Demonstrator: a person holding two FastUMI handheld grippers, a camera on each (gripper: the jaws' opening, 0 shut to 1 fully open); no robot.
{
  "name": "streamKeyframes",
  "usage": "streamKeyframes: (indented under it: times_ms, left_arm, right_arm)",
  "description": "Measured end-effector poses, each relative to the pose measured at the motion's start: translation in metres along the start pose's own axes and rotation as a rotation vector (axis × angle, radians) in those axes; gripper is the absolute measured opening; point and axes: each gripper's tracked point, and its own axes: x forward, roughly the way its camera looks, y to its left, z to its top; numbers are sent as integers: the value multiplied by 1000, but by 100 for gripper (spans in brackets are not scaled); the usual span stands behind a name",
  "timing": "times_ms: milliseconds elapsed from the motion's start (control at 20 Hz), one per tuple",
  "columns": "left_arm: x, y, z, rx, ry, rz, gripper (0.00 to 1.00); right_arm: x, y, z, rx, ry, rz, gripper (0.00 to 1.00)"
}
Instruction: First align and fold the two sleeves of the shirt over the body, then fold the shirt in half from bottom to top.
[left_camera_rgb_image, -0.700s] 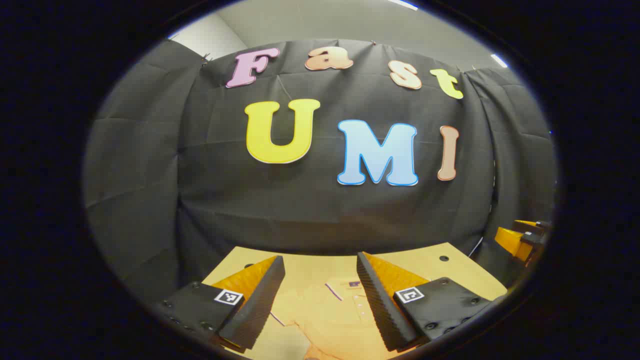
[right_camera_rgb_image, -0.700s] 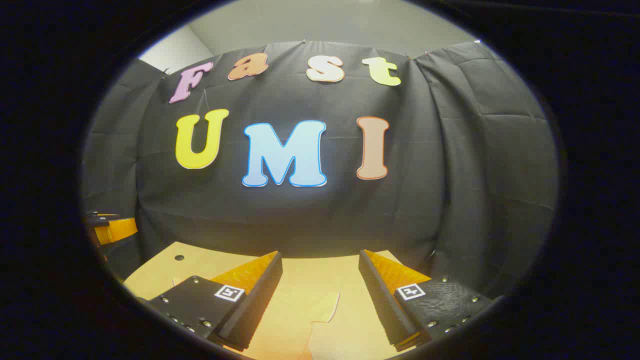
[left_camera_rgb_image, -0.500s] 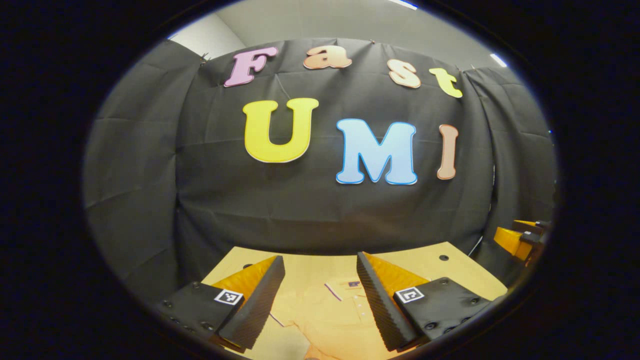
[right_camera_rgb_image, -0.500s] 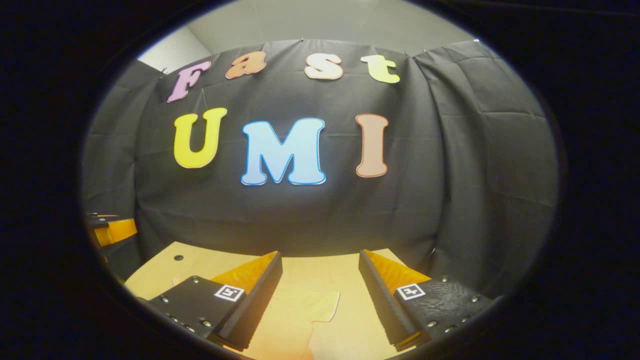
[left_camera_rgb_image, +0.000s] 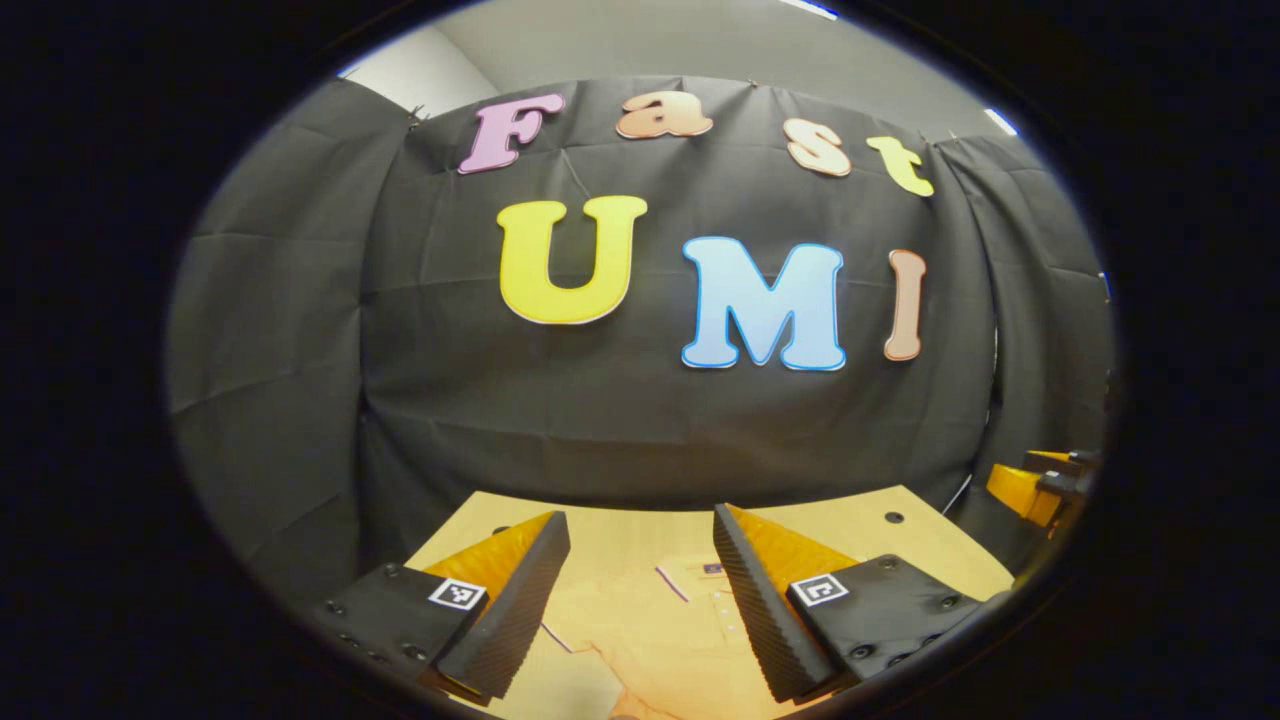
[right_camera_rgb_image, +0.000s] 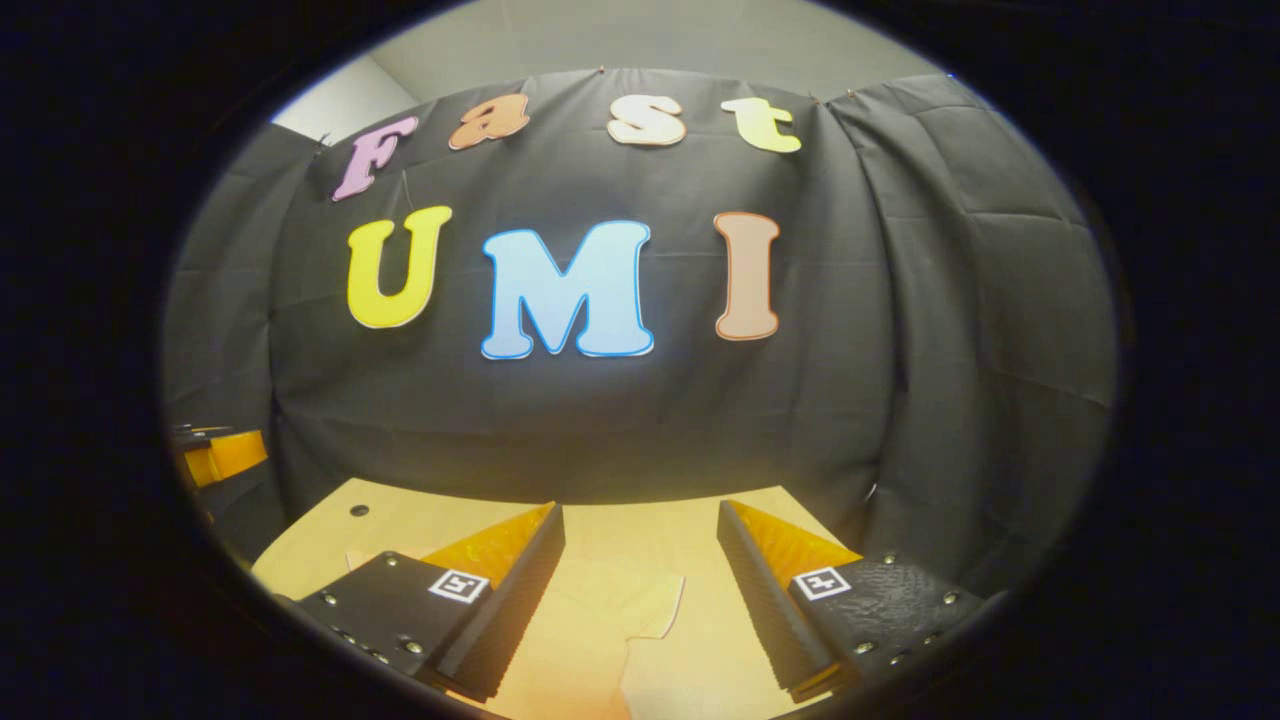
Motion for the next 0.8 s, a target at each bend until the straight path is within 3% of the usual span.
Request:
streamKeyframes:
  times_ms: [400,800]
  left_arm:
    - [-2,0,0,-2,0,9,94]
    - [-6,14,-3,1,11,39,93]
  right_arm:
    - [26,-11,-33,-6,92,1,95]
    - [102,-21,-114,22,309,13,95]
